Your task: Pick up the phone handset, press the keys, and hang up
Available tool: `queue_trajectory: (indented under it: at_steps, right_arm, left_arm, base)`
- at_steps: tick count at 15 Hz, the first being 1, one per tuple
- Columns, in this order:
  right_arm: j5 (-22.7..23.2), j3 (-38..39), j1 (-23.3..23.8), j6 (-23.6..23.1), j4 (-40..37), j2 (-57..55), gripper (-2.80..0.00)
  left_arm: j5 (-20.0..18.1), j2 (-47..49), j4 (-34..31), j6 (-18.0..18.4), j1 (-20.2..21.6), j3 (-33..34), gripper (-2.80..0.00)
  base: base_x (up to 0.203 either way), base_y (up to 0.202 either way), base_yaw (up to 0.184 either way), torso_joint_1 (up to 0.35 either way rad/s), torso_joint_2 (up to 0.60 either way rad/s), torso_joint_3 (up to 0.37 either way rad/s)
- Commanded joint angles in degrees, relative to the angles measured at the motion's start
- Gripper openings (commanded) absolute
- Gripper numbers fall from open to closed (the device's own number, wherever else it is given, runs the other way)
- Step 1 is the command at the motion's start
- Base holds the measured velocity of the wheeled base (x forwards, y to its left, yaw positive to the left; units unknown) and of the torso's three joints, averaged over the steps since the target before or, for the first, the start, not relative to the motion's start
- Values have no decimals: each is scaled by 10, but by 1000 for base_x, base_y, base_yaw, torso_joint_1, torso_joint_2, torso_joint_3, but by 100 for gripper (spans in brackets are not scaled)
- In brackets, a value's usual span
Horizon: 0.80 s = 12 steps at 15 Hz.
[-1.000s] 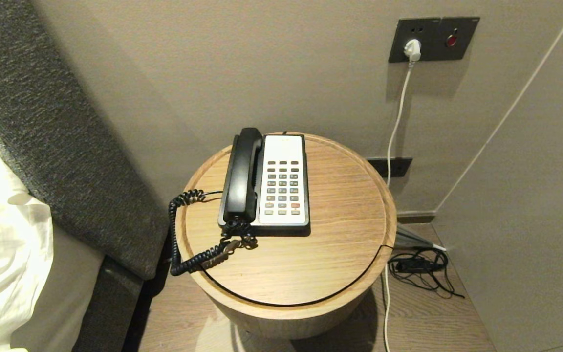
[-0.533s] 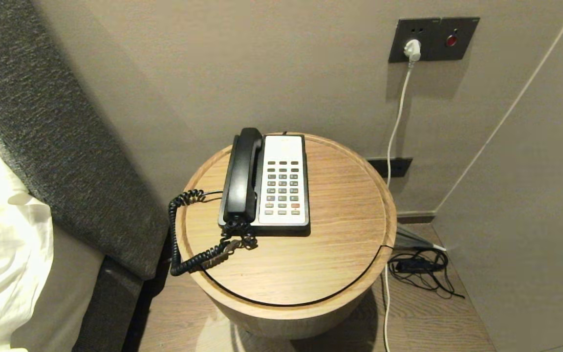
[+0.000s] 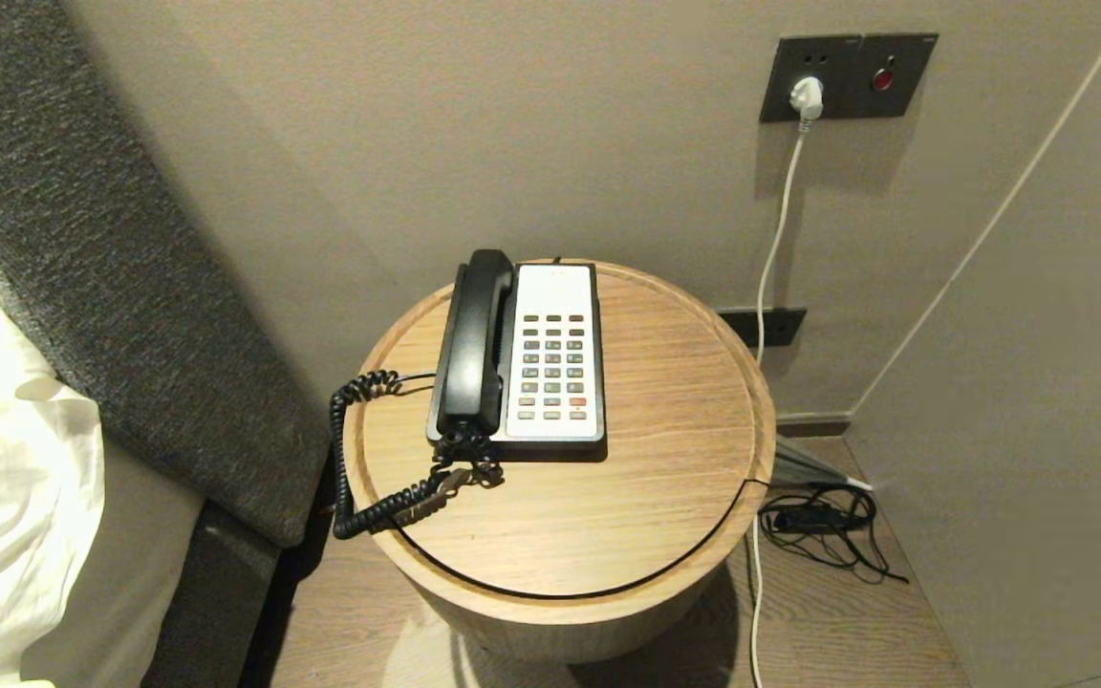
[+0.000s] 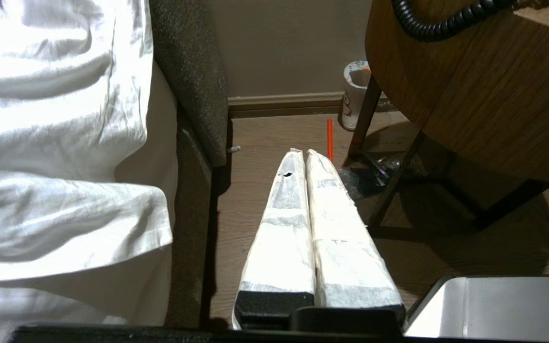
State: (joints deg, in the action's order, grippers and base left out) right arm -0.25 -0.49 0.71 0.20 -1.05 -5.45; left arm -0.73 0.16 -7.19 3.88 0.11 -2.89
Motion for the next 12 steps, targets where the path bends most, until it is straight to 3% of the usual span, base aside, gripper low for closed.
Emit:
queue_trajectory:
  at_steps: [1,12]
  right_arm:
    - [0,0,0,0,0,-2,-280]
    - [0,2,0,1,5,-2,-280]
  left_arm:
    - [-1,-1,1,3,0,2,-280]
    - [0,-1,1,2,0,2,-280]
  base:
    - [0,0,0,0,0,0]
    - [0,0,0,0,0,0]
